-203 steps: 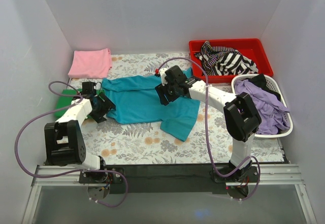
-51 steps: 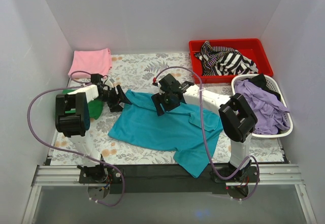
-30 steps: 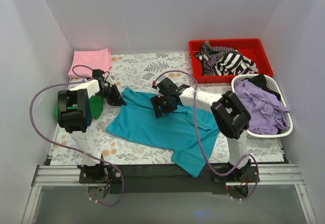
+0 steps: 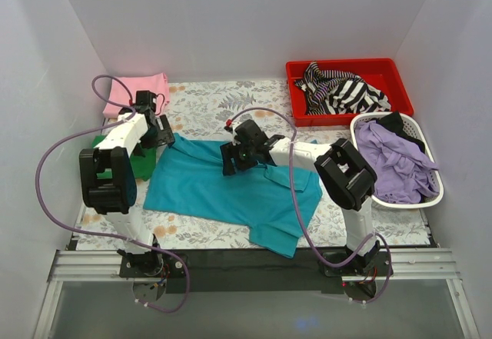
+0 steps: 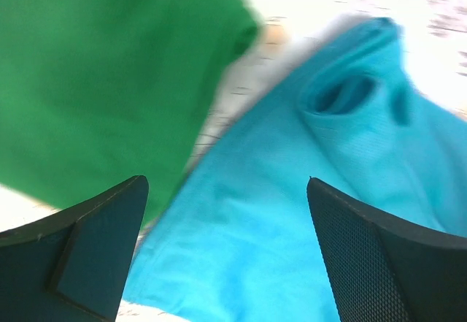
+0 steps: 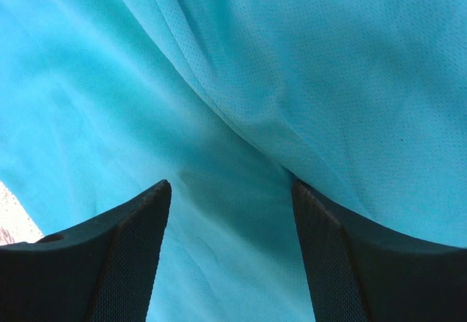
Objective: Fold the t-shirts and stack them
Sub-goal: Fold the tshirt
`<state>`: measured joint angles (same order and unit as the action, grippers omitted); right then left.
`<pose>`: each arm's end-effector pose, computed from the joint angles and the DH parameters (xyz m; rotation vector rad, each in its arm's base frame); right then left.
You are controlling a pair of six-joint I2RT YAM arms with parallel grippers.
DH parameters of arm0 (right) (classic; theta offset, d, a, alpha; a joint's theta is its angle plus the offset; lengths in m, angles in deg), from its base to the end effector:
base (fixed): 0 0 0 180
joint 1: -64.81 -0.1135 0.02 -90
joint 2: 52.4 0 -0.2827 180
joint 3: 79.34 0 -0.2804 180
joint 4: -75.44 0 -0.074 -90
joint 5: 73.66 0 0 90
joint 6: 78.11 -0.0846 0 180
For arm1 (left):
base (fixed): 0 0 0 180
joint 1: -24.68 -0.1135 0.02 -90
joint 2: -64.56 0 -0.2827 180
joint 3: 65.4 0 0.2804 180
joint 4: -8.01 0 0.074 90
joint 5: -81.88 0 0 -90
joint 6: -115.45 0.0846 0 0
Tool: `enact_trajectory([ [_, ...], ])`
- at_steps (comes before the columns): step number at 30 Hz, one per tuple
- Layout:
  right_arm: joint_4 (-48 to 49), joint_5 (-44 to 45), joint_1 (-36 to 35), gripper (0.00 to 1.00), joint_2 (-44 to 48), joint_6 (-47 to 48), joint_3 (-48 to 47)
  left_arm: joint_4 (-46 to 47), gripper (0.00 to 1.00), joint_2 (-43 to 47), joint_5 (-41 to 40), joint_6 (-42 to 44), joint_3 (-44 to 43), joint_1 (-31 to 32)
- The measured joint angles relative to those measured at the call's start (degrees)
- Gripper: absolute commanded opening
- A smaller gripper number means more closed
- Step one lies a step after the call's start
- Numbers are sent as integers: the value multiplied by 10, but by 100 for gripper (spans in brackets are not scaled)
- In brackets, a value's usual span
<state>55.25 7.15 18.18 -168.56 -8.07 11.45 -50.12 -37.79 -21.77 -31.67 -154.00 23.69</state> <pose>0.3347 0.3740 0.1247 -0.6557 2.4230 0.7091 0.4010 0.0269 0.1745 -1.3819 2.3793 0.0842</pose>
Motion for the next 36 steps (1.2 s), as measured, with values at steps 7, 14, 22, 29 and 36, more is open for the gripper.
enact_trajectory([
  [7,16,61,7,73,63,-10,84,35,90,21,167,2,0,0],
  [14,-86,74,6,74,93,41,79,58,90,1,267,-8,-16,0],
  [22,-164,47,-2,74,96,93,-36,70,91,-98,387,-23,-71,28],
  [29,-177,54,-4,74,100,103,-45,69,57,-109,421,-29,-71,40],
  [36,-182,61,-4,74,100,103,-42,67,0,-109,410,-22,-71,40],
])
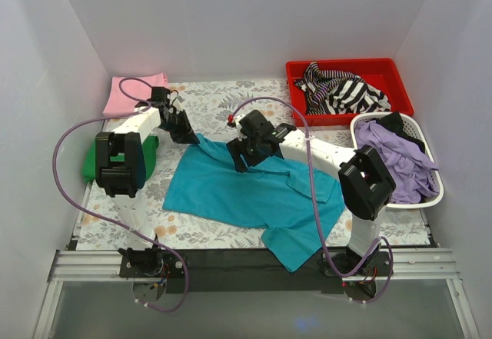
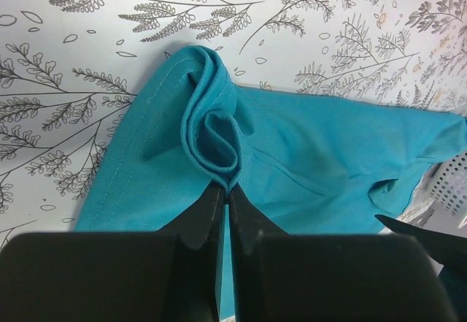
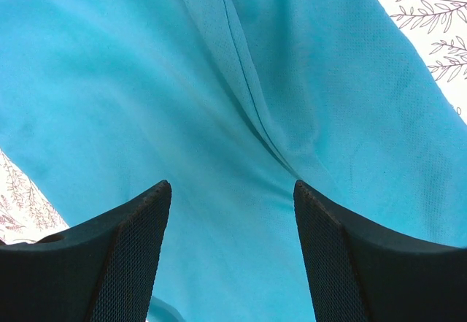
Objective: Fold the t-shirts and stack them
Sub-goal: Fold the tshirt
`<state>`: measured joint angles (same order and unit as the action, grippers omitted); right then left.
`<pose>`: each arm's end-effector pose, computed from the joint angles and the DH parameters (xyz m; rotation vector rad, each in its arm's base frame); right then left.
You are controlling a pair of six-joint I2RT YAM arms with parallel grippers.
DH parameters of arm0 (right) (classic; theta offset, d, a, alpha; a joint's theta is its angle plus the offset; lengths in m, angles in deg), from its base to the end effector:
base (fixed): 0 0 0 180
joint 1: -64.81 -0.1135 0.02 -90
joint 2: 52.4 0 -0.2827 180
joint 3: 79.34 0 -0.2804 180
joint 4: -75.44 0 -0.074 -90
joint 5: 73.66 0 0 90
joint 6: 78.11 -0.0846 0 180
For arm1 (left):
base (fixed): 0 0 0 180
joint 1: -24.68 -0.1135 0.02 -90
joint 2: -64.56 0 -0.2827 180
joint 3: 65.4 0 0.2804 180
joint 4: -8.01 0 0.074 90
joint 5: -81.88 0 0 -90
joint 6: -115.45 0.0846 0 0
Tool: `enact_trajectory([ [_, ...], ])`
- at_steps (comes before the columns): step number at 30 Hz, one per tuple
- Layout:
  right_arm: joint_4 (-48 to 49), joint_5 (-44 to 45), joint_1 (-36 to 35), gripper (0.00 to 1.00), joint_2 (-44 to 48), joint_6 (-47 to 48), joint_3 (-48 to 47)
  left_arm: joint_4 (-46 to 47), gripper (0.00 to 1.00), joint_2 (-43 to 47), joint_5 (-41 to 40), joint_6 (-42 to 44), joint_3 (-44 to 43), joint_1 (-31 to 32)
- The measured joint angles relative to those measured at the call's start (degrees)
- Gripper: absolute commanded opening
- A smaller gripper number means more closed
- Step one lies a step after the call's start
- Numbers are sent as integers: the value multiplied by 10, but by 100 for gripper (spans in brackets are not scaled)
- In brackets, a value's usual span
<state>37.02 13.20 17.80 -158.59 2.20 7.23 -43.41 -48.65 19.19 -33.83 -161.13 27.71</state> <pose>0.3182 0.3482 0.1996 -0.8319 2.3871 0.4839 0.4499 -0.0627 0.1499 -1.2691 2.6566 -0.8949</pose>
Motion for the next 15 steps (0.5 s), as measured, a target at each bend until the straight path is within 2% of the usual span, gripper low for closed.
enact_trajectory([
  [9,-1,2,0,74,0,-3,14,-10,0,7,-17,5,9,1],
  [15,-2,2,0,74,0,-5,15,-30,0,55,-56,9,69,2],
])
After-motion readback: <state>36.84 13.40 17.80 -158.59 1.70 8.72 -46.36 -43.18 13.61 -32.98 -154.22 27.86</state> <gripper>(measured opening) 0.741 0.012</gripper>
